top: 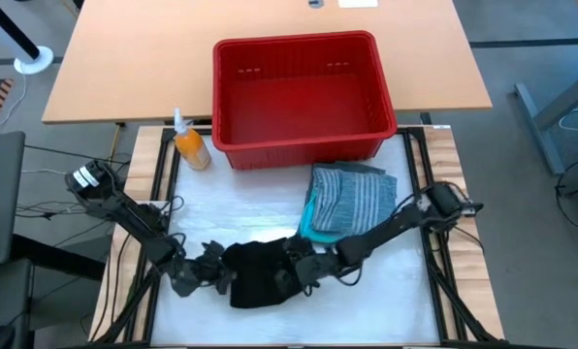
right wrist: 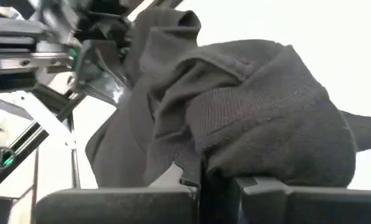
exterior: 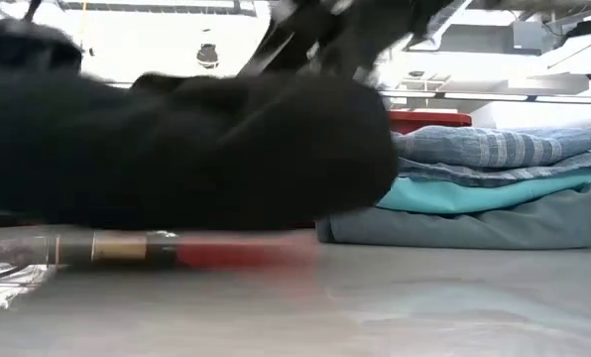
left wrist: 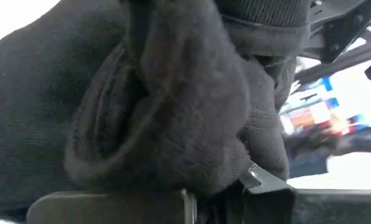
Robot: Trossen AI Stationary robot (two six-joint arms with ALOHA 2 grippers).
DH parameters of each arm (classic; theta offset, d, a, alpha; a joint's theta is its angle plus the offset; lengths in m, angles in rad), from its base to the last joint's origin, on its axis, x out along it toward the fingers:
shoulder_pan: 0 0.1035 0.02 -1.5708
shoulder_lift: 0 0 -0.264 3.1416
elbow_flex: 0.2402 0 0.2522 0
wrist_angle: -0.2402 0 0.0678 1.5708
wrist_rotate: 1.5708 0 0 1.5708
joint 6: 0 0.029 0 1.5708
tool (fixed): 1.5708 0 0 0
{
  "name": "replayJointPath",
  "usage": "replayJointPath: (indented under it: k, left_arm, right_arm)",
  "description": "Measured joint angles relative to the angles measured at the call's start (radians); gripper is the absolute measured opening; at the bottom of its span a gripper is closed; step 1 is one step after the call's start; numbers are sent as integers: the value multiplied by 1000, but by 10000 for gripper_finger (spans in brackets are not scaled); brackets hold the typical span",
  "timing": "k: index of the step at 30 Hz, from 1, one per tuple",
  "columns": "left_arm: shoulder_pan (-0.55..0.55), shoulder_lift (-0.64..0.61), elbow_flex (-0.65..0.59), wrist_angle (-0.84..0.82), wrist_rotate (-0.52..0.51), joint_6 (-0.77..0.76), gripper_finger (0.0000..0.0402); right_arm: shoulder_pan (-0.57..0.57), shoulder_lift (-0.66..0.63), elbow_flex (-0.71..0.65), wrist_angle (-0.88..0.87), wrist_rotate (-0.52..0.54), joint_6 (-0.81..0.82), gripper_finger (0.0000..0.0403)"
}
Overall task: Fold Laundry from Bin
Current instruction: Stack the folded black shirt on the folded blue patterned polo shirt
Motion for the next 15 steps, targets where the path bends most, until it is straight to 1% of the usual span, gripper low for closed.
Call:
replayJointPath:
  k: [3, 6, 8, 11, 13, 15]
  left_arm:
    - [69, -1, 2, 138, 20, 101, 13]
    - [143, -1, 41, 203, 73, 192, 13]
    - [202, -2, 93, 202, 128, 247, 12]
    - [308, -2, 186, 192, 253, 347, 12]
    - [382, -2, 255, 160, 309, 410, 12]
    - [456, -2, 333, 83, 370, 461, 12]
  right_arm:
    - [-1, -105, 1, -134, 32, -19, 41]
    - [4, -206, 1, -260, 83, -29, 41]
    - [5, -273, 1, -342, 108, -32, 41]
    - [5, -364, 2, -467, 142, -52, 41]
    - [3, -418, 2, -543, 164, -67, 40]
    - [-2, -473, 2, -616, 176, -71, 40]
